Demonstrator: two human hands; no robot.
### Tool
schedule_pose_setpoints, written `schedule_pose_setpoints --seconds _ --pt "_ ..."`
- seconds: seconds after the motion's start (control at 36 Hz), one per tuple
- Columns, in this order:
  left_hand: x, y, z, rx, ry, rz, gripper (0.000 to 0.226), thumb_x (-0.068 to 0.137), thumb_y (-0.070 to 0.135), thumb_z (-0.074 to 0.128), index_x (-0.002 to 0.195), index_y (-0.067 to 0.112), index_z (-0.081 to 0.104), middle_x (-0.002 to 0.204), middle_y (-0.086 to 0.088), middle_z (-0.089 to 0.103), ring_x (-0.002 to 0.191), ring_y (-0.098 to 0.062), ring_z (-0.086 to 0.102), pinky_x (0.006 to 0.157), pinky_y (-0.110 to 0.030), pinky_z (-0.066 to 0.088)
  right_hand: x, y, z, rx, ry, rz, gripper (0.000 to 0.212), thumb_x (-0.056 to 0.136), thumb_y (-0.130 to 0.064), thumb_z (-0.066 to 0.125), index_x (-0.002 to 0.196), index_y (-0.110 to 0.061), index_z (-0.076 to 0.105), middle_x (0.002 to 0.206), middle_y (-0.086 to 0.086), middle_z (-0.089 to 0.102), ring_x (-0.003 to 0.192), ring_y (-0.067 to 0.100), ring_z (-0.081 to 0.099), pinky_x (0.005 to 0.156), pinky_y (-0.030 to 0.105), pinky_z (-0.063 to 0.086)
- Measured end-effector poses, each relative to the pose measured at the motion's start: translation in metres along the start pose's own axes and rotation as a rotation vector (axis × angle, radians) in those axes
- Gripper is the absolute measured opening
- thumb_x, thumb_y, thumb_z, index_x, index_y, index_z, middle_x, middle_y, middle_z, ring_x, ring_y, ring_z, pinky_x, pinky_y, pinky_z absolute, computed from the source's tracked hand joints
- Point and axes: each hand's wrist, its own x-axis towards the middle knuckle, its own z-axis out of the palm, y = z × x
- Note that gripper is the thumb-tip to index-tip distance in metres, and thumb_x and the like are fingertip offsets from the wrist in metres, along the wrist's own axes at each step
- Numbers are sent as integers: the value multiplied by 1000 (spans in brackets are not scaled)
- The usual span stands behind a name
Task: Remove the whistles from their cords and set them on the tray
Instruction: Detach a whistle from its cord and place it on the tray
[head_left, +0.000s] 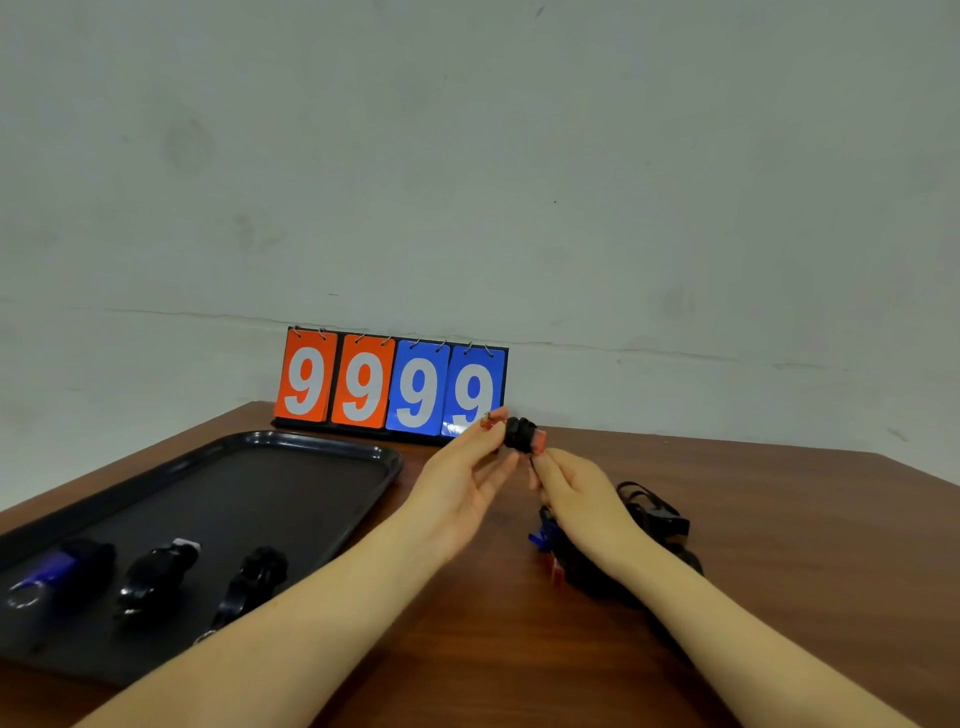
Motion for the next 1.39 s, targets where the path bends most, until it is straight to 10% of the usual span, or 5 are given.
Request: schedule_pose_setpoints --seconds 0.42,0.97,1.39 --pt "1 1 -7 316 34 157 24 95 7 55 118 9 62 103 -10 74 93 -18 72 70 -21 57 -4 -7 2 -310 -175 -130 27 102 -28 38 86 -23 60 64 -8 51 65 6 51 70 30 43" --pt "3 6 -4 527 5 99 22 93 11 59 113 16 68 106 -6 73 97 -18 71 81 -28 57 3 -4 -11 48 193 -4 31 101 -26 44 74 -20 59 52 -16 53 51 -2 48 54 15 31" --pt "-1 -15 13 459 -83 -19 21 101 12 41 109 2 59 80 -12 69 67 -18 64 68 -29 55 2 -8 -7 240 99 166 39 103 -26 39 67 -12 48 50 -3 46 38 7 44 44 18 41"
